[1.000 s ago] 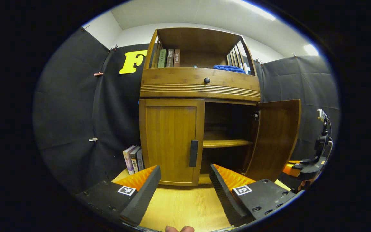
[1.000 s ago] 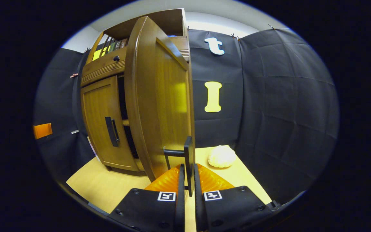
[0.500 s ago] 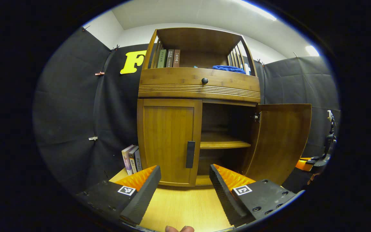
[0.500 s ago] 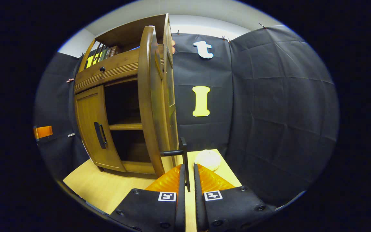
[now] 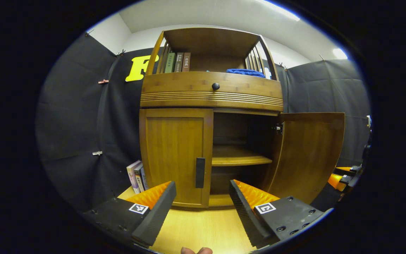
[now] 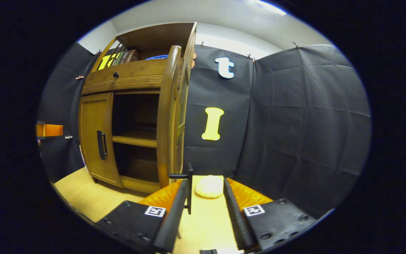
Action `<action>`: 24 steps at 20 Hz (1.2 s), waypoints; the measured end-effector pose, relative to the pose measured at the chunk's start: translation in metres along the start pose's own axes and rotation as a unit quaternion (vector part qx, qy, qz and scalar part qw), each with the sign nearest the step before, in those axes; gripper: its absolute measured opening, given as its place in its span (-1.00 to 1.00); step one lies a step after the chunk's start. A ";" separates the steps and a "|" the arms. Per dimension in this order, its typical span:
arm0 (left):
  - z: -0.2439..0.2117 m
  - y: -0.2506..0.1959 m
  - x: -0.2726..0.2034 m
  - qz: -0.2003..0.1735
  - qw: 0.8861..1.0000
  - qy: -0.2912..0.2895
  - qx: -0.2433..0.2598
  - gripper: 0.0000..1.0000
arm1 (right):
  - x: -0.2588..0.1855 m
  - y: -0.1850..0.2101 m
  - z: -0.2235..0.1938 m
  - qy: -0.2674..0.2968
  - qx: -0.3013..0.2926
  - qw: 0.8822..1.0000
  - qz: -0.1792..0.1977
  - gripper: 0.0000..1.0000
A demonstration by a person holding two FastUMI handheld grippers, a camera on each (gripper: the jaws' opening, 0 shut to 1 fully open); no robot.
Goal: Open the right door of the double-door shoe cabinet with the right hand, and open the left door with the left hand.
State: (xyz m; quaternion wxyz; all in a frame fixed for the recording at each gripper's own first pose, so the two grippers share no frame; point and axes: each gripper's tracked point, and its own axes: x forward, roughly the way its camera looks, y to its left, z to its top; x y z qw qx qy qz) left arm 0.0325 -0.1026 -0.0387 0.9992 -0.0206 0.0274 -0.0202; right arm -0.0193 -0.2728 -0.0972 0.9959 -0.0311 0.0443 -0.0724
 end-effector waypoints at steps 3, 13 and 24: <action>-0.004 -0.012 0.021 -0.011 1.000 0.002 0.009 0.88 | -0.004 -0.012 0.005 -0.006 0.010 1.000 -0.023 1.00; -0.036 -0.005 0.120 -0.001 1.000 -0.011 0.018 0.88 | -0.024 -0.043 0.028 -0.027 0.018 0.998 -0.044 0.96; -0.074 0.024 0.225 0.035 0.999 0.026 -0.018 0.63 | -0.002 -0.071 0.029 -0.008 0.025 0.998 -0.056 0.95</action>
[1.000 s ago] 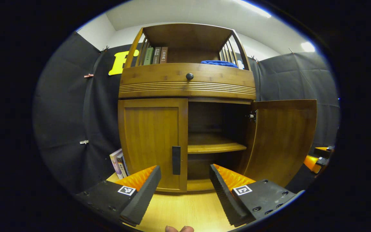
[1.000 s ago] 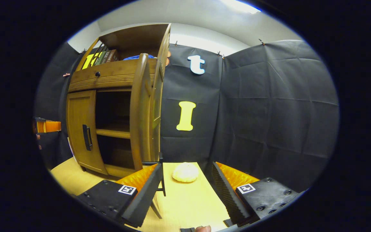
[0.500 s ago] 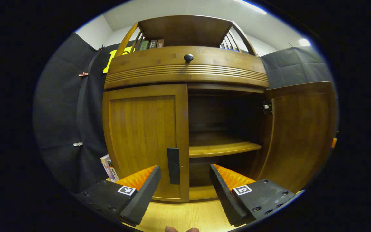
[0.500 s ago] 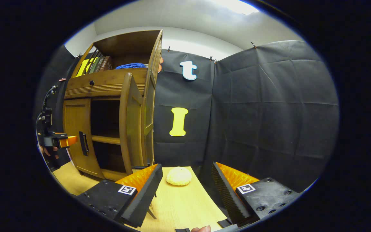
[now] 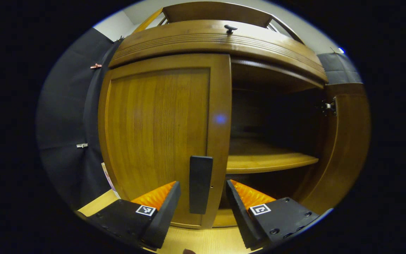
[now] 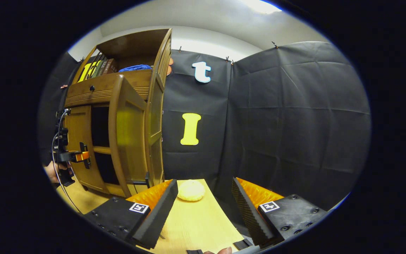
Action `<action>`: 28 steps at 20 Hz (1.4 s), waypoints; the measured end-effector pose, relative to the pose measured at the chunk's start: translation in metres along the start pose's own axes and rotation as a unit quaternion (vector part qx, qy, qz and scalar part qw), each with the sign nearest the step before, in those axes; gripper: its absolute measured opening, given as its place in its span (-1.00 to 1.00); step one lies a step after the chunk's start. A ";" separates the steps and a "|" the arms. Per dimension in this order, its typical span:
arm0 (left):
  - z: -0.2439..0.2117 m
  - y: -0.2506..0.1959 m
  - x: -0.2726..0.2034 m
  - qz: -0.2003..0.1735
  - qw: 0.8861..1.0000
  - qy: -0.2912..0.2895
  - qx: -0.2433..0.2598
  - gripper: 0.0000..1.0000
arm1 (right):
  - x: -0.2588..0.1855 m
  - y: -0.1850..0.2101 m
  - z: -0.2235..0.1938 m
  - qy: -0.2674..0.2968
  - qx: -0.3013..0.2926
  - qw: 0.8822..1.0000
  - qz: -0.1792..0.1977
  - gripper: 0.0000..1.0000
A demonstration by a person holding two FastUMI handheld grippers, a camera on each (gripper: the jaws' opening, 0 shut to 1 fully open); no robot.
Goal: Open the right door of the double-door shoe cabinet with the right hand, and open the left door with the left hand.
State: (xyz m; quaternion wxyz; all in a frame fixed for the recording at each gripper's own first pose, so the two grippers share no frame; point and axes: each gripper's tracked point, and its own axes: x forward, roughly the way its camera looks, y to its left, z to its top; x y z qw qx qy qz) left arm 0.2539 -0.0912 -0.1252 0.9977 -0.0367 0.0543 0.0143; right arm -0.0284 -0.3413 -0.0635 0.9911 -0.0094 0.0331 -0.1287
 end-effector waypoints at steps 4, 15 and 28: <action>-0.011 0.007 0.019 0.007 1.000 0.008 -0.005 0.36 | 0.008 -0.004 0.006 -0.006 -0.008 1.000 -0.003 0.92; -0.015 0.005 0.001 -0.025 0.999 0.027 -0.002 -0.35 | -0.013 -0.001 0.011 -0.020 -0.015 0.999 -0.031 0.95; -0.029 0.057 -0.104 -0.044 0.999 0.026 -0.002 -0.39 | -0.062 0.050 0.015 -0.039 -0.019 0.998 -0.041 0.92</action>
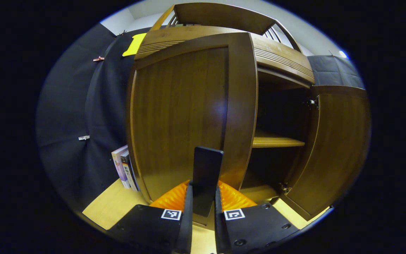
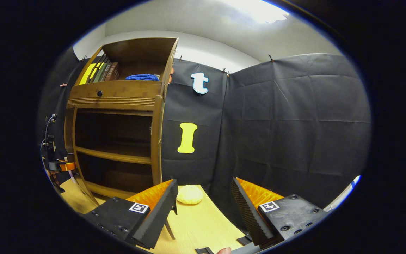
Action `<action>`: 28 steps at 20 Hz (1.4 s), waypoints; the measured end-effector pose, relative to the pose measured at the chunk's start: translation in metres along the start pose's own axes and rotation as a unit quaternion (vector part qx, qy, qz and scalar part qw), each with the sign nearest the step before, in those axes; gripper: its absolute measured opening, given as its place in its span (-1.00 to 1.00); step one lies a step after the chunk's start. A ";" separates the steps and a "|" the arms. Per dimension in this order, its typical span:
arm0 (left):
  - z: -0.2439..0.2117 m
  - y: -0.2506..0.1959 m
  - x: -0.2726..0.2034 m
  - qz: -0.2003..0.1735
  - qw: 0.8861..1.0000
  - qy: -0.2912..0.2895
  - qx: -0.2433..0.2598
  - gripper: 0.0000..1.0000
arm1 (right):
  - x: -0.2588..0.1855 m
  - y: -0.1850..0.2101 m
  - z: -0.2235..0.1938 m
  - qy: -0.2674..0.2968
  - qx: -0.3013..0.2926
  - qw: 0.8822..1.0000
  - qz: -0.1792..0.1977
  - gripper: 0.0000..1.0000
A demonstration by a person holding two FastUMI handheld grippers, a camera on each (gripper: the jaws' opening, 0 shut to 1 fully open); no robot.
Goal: Open the right door of the double-door shoe cabinet with the right hand, and open the left door with the left hand.
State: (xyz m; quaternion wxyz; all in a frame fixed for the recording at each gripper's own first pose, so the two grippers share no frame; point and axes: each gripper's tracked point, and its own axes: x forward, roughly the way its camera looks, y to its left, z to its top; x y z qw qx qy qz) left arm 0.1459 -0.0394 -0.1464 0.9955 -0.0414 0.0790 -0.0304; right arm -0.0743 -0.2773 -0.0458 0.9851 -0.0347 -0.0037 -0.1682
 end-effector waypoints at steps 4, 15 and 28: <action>-0.003 0.019 -0.027 0.001 1.000 0.000 0.000 -0.43 | -0.012 0.021 0.000 -0.003 0.007 1.000 0.004 0.96; -0.009 0.087 -0.082 0.026 0.999 -0.006 -0.019 -0.55 | -0.027 0.091 -0.007 0.005 0.014 0.999 0.050 0.96; -0.001 0.151 -0.115 0.028 0.998 -0.034 -0.038 -0.72 | -0.038 0.139 0.002 0.001 0.018 0.996 0.092 0.96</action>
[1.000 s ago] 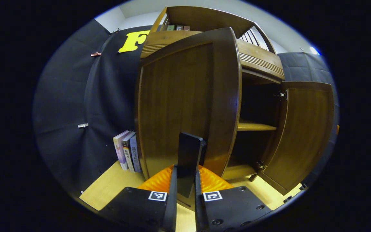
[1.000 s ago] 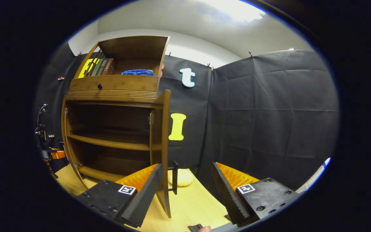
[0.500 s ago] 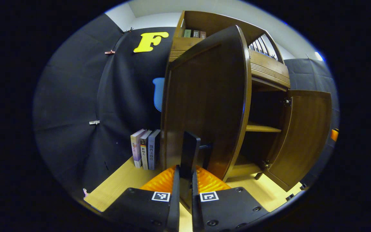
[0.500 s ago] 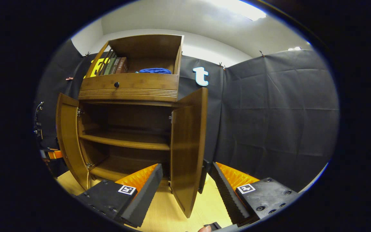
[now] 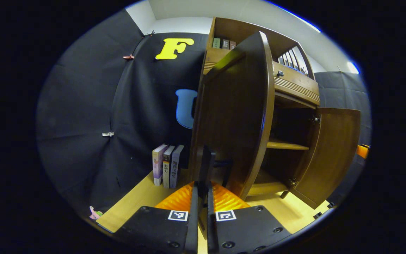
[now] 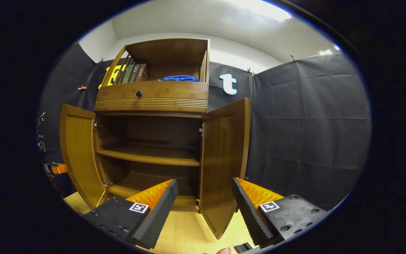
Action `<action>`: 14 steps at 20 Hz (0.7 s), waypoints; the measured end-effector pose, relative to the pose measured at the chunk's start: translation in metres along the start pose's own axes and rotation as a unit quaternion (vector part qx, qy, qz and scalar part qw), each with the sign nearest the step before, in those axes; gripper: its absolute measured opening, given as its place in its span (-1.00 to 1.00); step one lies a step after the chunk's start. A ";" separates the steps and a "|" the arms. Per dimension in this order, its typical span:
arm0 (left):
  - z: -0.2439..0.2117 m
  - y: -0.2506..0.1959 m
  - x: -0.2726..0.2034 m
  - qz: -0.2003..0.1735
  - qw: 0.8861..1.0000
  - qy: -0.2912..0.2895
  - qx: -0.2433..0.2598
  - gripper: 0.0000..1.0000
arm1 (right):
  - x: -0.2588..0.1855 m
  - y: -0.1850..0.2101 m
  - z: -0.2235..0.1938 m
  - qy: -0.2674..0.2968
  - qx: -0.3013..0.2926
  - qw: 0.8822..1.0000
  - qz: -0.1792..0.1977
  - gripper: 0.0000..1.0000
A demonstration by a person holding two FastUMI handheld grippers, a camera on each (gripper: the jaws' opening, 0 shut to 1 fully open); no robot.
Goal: Open the right door of the double-door shoe cabinet with the right hand, and open the left door with the left hand.
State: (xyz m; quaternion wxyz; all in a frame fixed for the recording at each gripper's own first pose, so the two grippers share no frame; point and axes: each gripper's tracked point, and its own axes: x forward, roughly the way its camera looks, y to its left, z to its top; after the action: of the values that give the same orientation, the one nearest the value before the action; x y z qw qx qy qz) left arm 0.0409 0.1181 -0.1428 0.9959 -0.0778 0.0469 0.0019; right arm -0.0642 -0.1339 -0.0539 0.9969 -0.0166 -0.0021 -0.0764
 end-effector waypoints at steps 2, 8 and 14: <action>0.001 0.011 -0.002 0.009 1.000 -0.001 0.005 -0.75 | 0.000 0.003 0.001 -0.002 0.001 1.000 0.005 0.92; 0.009 0.044 -0.009 0.028 1.000 -0.006 -0.008 -0.81 | 0.001 0.022 0.000 0.006 0.004 1.000 0.028 0.96; 0.014 0.048 -0.023 0.037 0.999 -0.016 -0.001 -0.70 | 0.006 0.044 0.009 0.001 0.005 0.999 0.050 0.95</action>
State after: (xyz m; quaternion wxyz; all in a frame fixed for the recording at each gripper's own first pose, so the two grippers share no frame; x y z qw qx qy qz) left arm 0.0187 0.1675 -0.1342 0.9956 -0.0774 0.0341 0.0398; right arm -0.0513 -0.0910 -0.0462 0.9996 -0.0118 -0.0003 -0.0264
